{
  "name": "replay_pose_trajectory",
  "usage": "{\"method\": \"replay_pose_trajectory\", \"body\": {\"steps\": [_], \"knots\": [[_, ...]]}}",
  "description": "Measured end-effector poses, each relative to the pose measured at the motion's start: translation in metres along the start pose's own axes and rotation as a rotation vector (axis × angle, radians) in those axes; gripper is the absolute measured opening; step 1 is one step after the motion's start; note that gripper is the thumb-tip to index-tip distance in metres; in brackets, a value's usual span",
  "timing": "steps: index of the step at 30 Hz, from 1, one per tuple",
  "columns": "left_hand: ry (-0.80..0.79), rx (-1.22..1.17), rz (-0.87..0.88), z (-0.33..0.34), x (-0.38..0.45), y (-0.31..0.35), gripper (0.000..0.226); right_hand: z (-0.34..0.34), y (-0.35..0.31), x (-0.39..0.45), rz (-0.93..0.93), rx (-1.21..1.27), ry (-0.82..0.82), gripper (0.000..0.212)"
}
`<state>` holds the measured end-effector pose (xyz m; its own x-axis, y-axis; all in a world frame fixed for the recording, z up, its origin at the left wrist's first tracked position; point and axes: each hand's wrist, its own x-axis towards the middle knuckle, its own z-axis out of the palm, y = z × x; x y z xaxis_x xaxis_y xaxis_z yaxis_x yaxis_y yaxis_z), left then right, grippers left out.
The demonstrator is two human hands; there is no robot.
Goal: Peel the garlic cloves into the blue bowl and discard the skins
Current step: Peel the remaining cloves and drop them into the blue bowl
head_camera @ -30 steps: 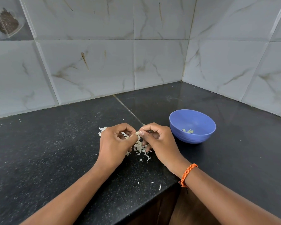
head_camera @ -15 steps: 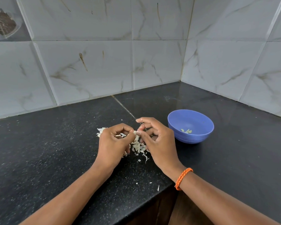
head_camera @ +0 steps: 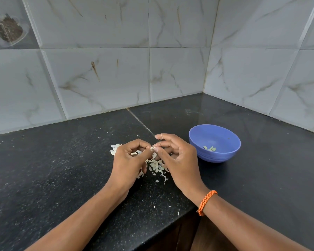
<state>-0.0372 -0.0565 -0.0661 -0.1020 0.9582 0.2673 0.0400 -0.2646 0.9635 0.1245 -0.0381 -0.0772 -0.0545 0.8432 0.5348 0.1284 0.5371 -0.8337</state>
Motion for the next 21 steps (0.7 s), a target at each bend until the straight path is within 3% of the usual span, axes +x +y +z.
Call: {"method": "replay_pose_trajectory", "body": {"steps": [17,21], "knots": [[-0.032,-0.011,-0.019,-0.0021,0.0012,0.0006,0.013,-0.0017,-0.0033,0.0046,0.286,0.419,0.004,0.023],[0.024,0.033,0.008,-0.0037,0.0036,-0.0017,0.014,-0.0027,-0.0050,0.0069,0.307,0.479,-0.020,0.020]]}}
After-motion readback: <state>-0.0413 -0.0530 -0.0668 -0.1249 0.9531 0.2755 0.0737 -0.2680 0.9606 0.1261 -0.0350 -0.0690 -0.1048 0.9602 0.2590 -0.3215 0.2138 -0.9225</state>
